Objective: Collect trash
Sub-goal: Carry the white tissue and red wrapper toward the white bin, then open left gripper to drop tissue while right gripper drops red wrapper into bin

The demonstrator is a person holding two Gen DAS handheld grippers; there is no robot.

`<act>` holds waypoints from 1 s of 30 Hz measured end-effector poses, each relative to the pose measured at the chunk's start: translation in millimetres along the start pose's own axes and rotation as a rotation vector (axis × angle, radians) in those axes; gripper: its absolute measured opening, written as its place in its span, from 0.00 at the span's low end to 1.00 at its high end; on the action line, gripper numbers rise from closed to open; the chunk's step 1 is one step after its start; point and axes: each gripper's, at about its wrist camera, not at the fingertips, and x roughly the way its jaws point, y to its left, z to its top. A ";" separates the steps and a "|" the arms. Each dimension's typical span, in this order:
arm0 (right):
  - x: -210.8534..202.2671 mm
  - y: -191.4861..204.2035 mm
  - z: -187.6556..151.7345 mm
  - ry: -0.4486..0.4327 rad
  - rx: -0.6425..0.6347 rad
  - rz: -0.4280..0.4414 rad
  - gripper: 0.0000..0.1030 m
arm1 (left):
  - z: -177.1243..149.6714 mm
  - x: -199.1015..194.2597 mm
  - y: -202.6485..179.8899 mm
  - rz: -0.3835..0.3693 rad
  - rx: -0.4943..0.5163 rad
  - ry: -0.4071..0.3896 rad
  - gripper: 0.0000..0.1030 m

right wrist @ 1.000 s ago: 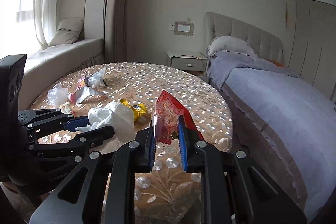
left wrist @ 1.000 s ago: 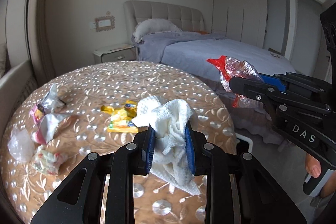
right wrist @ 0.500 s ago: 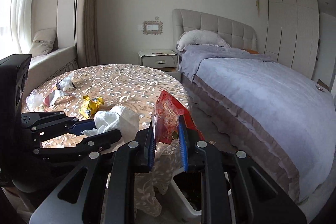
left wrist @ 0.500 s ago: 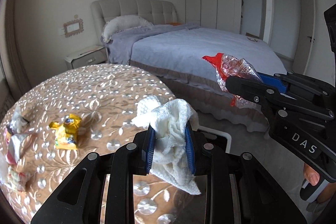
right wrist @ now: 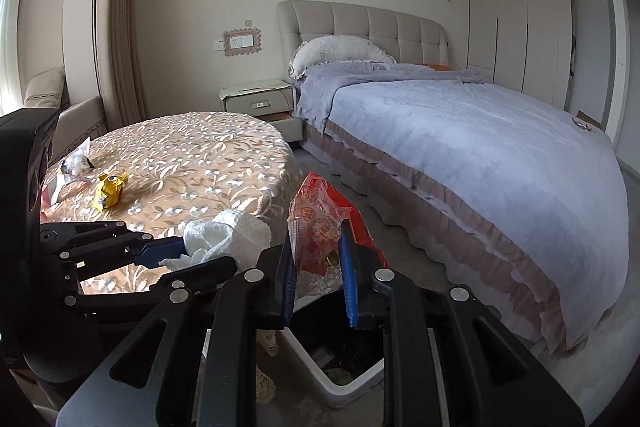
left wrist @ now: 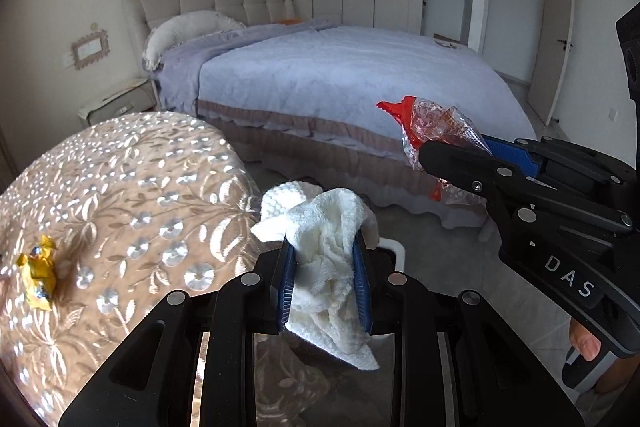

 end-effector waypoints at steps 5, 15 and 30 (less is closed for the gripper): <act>16.7 -16.9 -6.6 0.025 0.033 -0.001 0.20 | 4.9 27.0 -12.2 -0.004 0.008 0.039 0.24; 46.0 -48.3 -19.3 0.052 0.045 0.028 0.21 | 12.0 82.5 -29.1 -0.026 -0.021 0.074 0.24; 137.1 -91.1 -58.6 0.201 0.088 0.056 0.21 | -17.3 190.6 -34.7 -0.044 -0.068 0.200 0.25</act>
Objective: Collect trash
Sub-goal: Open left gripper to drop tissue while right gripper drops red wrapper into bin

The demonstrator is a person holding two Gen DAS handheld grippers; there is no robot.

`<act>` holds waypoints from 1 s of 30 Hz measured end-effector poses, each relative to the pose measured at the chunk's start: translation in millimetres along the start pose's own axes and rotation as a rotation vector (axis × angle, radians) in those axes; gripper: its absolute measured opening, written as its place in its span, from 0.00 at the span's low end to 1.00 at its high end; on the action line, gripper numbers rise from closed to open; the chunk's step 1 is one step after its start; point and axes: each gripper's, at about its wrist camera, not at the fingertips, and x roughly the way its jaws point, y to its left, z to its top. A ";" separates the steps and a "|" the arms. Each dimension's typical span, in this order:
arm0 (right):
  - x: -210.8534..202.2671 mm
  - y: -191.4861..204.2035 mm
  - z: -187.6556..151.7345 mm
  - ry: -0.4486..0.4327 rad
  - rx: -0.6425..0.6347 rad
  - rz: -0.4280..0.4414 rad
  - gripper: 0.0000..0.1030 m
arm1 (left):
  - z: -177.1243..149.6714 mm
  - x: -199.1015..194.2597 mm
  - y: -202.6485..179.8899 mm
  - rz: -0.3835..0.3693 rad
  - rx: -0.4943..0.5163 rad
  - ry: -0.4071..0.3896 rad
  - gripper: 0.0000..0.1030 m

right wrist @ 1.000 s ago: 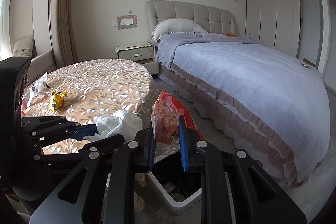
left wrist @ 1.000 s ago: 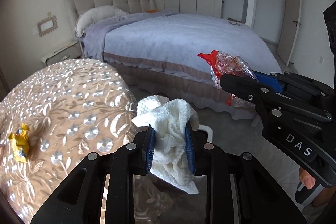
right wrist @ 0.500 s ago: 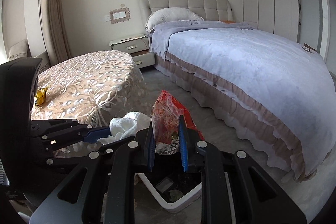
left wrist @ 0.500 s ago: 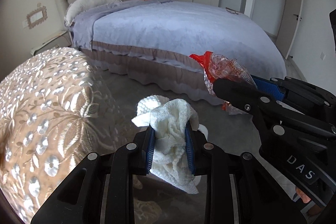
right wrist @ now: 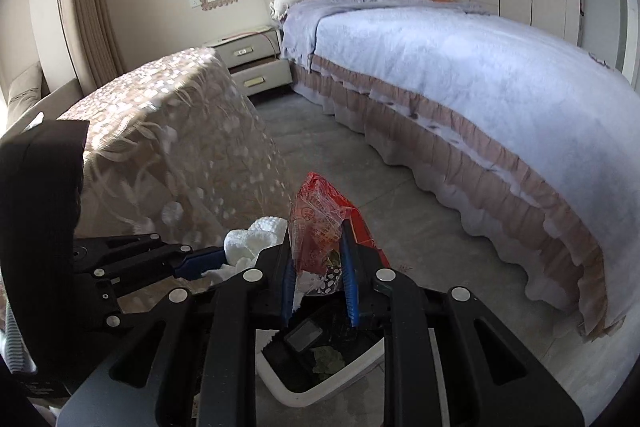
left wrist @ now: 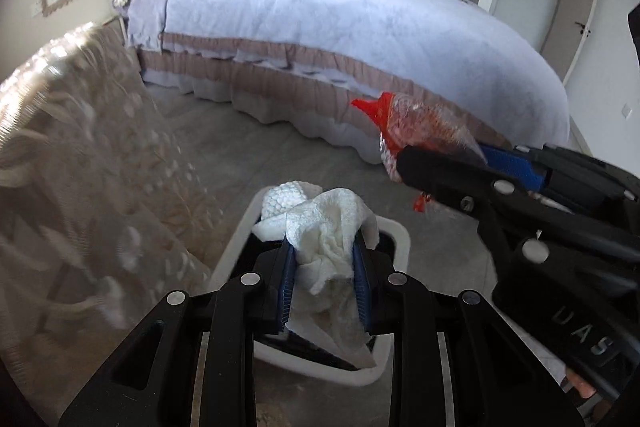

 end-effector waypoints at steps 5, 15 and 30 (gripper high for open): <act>31.6 -12.5 -4.5 0.047 0.035 0.017 0.21 | -6.0 33.7 6.4 -0.025 -0.012 0.036 0.25; 64.9 -14.6 -19.2 0.127 0.056 0.014 0.21 | -16.7 69.4 9.1 0.011 0.045 0.121 0.95; 100.8 -11.8 -29.1 0.223 0.021 0.068 0.25 | -31.4 60.5 3.2 0.093 0.174 0.102 0.95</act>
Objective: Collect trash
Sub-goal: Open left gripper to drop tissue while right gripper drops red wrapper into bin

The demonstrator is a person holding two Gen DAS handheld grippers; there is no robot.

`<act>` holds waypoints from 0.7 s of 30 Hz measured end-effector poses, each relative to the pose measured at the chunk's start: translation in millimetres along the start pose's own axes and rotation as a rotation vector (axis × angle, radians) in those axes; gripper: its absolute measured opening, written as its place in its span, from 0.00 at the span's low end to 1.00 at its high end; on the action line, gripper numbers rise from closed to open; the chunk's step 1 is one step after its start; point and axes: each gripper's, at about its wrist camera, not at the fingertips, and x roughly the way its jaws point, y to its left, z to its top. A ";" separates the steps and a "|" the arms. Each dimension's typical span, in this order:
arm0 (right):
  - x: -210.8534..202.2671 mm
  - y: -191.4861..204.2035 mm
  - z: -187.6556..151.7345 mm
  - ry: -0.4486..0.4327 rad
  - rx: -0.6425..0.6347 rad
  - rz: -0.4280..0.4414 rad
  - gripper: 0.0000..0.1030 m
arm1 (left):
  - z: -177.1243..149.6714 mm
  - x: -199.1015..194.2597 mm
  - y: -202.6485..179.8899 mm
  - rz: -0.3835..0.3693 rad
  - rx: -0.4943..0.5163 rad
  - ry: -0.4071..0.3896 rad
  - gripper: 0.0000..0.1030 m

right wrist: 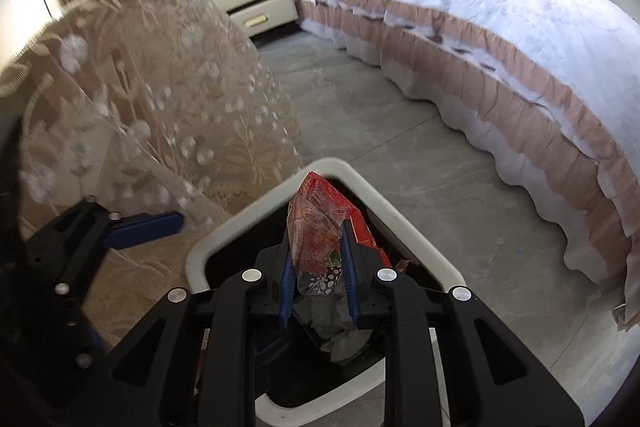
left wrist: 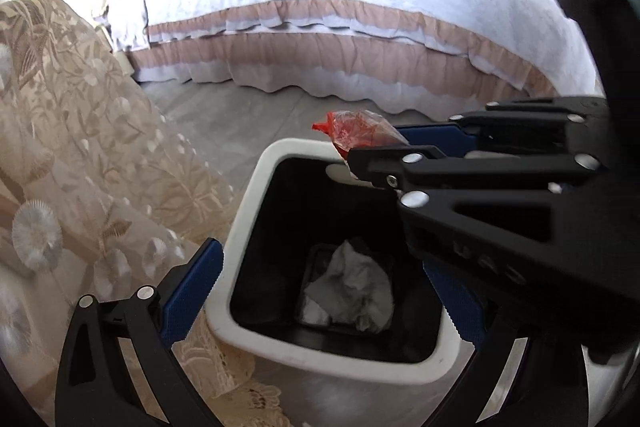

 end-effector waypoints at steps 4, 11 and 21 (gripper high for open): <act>10.3 6.7 -4.2 0.046 -0.039 0.017 0.89 | -4.3 0.7 -1.5 0.028 0.027 0.002 0.95; 11.8 9.0 -8.2 0.077 -0.054 0.023 0.95 | -5.4 -8.3 -7.6 0.053 0.059 -0.023 0.95; -19.8 16.0 -8.0 0.019 -0.072 -0.040 0.95 | 0.7 -37.3 -12.4 0.031 0.037 -0.063 0.95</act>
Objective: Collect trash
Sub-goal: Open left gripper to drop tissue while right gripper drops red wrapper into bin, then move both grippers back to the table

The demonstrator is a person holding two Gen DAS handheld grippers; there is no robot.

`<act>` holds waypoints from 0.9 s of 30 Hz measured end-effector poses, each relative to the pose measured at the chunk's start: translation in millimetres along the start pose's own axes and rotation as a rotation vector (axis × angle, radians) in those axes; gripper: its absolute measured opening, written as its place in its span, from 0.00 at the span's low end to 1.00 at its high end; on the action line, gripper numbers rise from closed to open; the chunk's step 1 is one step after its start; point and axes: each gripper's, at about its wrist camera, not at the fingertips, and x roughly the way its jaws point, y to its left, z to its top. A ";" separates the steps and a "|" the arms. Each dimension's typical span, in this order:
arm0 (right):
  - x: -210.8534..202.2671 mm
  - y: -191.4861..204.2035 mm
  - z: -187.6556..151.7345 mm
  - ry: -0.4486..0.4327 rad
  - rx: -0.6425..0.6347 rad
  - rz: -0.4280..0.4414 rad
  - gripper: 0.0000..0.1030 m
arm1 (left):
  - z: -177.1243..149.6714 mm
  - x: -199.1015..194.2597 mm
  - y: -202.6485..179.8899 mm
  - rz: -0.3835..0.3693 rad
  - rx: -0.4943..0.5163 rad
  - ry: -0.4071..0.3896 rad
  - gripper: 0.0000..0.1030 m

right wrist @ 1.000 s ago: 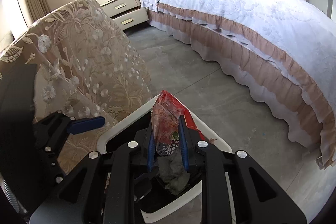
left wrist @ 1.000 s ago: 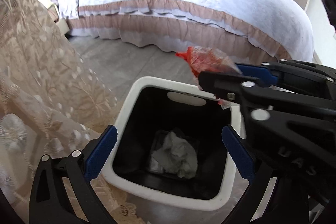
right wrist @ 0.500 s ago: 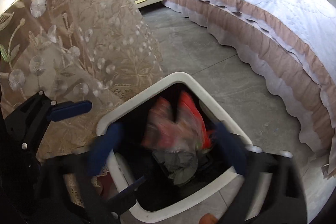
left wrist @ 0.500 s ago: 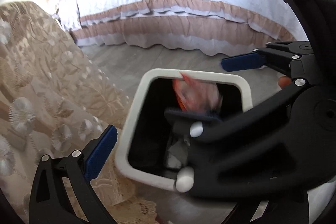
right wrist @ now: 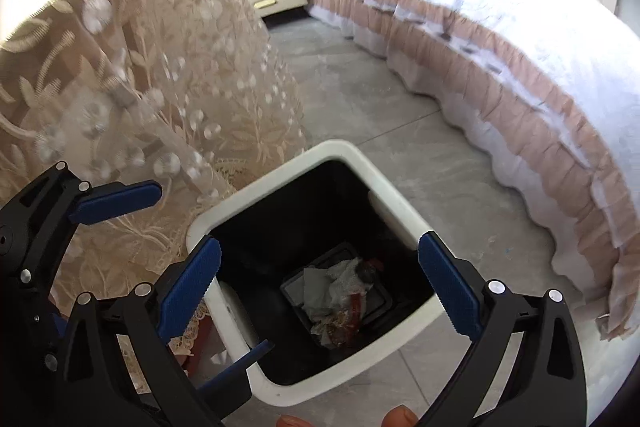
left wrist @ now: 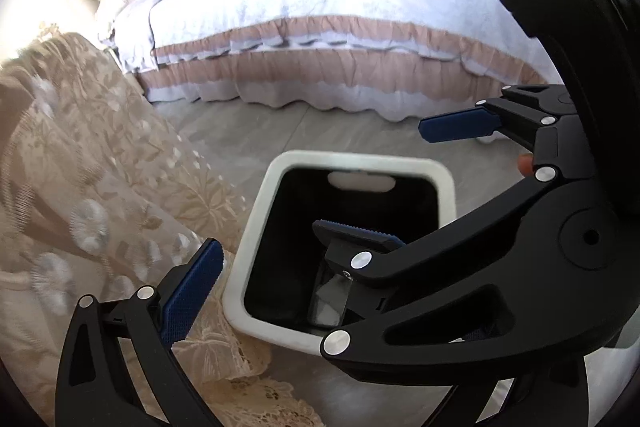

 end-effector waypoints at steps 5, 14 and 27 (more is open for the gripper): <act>-42.0 0.5 -1.2 -0.085 -0.003 -0.092 0.95 | 7.3 -33.6 -14.8 -0.029 0.015 -0.066 0.95; -131.4 12.9 -2.0 -0.272 0.011 -0.148 0.95 | 19.9 -111.8 -20.4 -0.047 0.001 -0.186 0.95; -200.5 82.5 16.3 -0.540 -0.024 -0.099 0.96 | -9.2 -224.7 44.7 0.133 -0.084 -0.312 0.95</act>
